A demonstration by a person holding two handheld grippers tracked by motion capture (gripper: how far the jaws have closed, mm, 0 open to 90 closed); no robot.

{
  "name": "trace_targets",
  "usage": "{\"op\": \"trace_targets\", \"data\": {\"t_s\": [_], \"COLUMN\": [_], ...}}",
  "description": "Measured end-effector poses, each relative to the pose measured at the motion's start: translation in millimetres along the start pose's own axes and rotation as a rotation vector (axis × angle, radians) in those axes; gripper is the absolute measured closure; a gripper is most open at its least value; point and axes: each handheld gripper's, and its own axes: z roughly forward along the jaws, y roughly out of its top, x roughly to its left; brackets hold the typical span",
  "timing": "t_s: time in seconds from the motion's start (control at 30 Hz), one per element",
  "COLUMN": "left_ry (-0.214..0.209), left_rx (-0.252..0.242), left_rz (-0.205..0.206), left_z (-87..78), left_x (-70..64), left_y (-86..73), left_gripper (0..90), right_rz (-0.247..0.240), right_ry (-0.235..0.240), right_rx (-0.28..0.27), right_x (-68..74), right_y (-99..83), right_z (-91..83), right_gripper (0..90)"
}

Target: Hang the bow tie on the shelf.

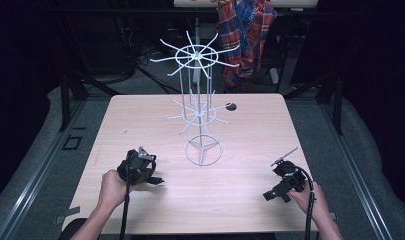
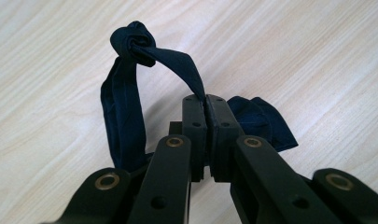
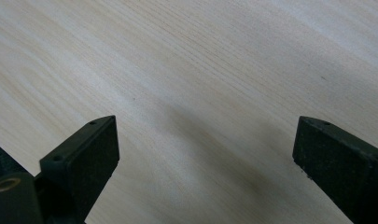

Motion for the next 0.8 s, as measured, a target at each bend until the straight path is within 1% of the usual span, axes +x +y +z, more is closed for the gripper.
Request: {"op": "trace_targets", "data": {"t_s": [0.03,0.1,0.13,0.17,0.23,0.27,0.3,0.33,0.4,0.5,0.53,0.6,0.67,0.8], "left_ry": [-0.004,-0.003,-0.003,-0.001,-0.001,-0.001,-0.006,-0.006,-0.011,-0.013,-0.014,-0.015,-0.019,-0.015], "left_rx": [-0.004,-0.022,-0.022,-0.034,-0.056,-0.056,-0.058,-0.083,-0.099,-0.106,-0.118,-0.13,-0.149,-0.167], "left_rz": [-0.001,-0.005,-0.005,-0.004,-0.008,-0.008,-0.01,-0.025,-0.033,-0.038,-0.044,-0.046,-0.046,-0.045], "left_z": [-1.7,-4.2,-4.2,-6.7,-8.8,-8.8,-10.5,-11.9,-13.4,-15.2,-16.4,-18.5,-22.0,-25.6], "left_x": [0.7,1.5,1.5,2.6,3.7,3.7,4.9,7.0,9.3,10.6,10.9,11.3,11.9,13.2], "left_y": [0.2,-0.1,-0.1,-0.4,-0.6,-0.6,-0.4,-0.5,-0.5,-0.4,-0.5,-0.4,0.1,0.9], "left_gripper": [87.5,87.5,87.5,87.5,87.5,87.5,87.5,87.6,87.6,87.6,87.6,87.6,87.6,87.6], "right_rz": [0.036,0.037,0.025,0.003,0.0,0.001,0.019,0.021,0.017,0.011,0.012,0.006,0.01,0.015], "right_ry": [0.004,0.006,-0.001,0.004,0.001,-0.001,0.01,0.01,0.01,0.007,0.008,0.0,0.005,0.007], "right_rx": [-0.038,-0.04,-0.028,-0.005,0.0,-0.002,-0.02,-0.021,-0.024,-0.016,-0.014,-0.007,-0.013,-0.016], "right_x": [2.5,2.7,1.9,0.3,0.3,0.2,1.5,1.4,1.0,0.6,0.6,0.0,0.3,0.9], "right_y": [-1.2,-1.1,-0.9,0.1,0.0,-0.2,-0.8,-1.1,-1.5,-1.6,-1.8,-1.8,-1.8,-1.8], "right_z": [2.3,2.5,1.8,0.3,0.0,0.2,1.3,1.3,1.3,0.7,0.9,0.3,0.6,1.2], "right_gripper": [6.8,6.8,6.7,6.8,6.7,6.8,6.7,6.7,6.8,6.8,6.8,6.8,6.8,6.8]}}
